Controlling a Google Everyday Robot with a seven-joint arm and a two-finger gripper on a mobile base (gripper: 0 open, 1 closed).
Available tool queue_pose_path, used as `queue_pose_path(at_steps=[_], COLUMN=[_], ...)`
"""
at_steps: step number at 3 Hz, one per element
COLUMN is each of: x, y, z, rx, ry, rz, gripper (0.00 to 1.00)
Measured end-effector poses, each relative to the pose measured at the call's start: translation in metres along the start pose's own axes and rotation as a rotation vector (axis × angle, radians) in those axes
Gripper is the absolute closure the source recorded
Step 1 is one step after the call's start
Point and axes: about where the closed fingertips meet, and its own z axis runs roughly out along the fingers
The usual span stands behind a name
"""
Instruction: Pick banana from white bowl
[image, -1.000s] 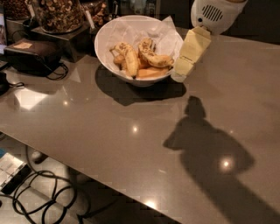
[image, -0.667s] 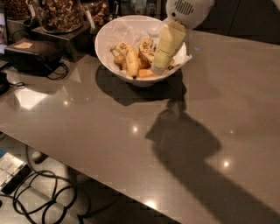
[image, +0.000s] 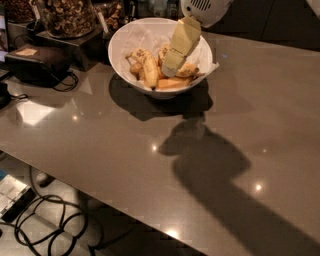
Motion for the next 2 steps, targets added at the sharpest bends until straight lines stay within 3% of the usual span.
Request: queue_pose_path(at_steps=[2], x=[-0.027], y=[-0.01], z=[0.014], rx=[-0.001], ry=[0.01], rz=[0.034], gripper=[0.07])
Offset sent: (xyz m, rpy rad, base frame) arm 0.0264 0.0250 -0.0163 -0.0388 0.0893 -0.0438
